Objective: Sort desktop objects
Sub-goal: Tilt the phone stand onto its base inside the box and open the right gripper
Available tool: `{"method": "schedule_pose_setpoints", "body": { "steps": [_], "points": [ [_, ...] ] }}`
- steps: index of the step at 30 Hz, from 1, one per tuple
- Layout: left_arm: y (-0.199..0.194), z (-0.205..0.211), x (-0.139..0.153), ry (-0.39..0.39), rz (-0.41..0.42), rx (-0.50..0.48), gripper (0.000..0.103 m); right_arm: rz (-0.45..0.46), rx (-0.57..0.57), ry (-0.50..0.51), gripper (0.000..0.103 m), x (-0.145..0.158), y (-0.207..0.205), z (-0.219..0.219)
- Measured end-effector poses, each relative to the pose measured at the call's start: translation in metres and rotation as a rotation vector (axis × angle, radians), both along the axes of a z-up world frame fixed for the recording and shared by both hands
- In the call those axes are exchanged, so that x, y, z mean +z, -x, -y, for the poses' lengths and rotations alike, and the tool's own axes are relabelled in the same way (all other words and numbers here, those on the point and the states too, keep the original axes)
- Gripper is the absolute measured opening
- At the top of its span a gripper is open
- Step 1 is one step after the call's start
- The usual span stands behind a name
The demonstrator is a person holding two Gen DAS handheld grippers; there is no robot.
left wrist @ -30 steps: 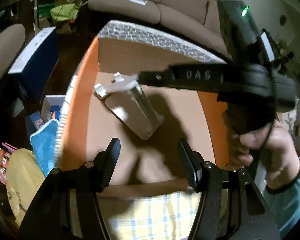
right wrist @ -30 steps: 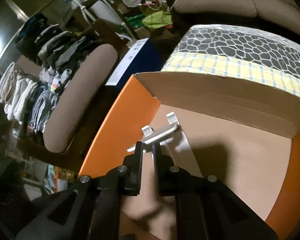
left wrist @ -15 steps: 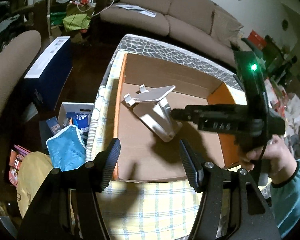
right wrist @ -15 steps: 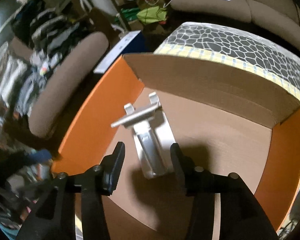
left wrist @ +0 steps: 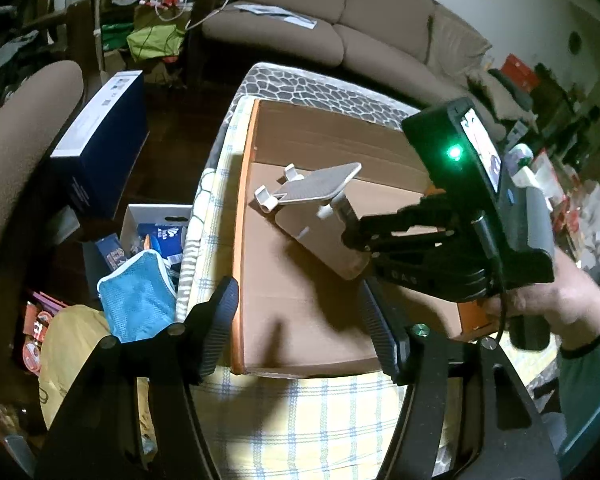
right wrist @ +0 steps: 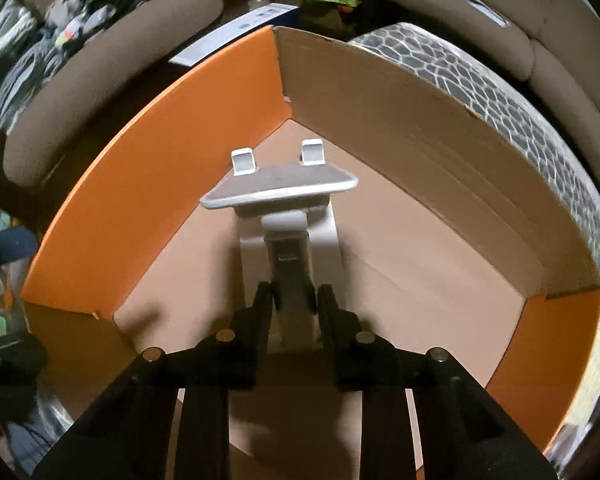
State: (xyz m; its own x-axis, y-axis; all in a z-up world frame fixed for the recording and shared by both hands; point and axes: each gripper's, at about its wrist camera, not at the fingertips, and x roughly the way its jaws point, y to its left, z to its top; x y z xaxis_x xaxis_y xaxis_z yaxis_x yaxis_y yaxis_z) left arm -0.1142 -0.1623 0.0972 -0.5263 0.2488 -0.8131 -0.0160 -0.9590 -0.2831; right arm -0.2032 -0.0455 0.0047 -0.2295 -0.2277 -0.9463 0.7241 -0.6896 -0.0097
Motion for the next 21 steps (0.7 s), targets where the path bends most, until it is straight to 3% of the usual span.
{"method": "schedule_pose_setpoints", "body": {
  "steps": [8, 9, 13, 17, 21],
  "points": [
    [-0.001, 0.001, 0.001, -0.006, 0.011, -0.003, 0.06, -0.185, 0.135, -0.189, 0.016, -0.003, 0.008, 0.001],
    [-0.001, 0.001, 0.001, -0.005, 0.011, -0.004, 0.06, -0.197, 0.146, -0.199, 0.012, -0.003, 0.011, 0.0],
    [-0.002, 0.0, 0.001, -0.008, 0.009, -0.008, 0.06, -0.227, 0.184, -0.217, 0.011, 0.0, 0.025, -0.003],
    [-0.002, -0.001, 0.001, -0.01, 0.008, -0.013, 0.06, -0.21, 0.165, -0.167, 0.012, 0.003, 0.034, -0.002],
    [-0.003, -0.002, 0.002, -0.019, 0.008, -0.022, 0.061, -0.148, 0.059, -0.057, 0.012, 0.012, 0.039, -0.001]
  ]
}}
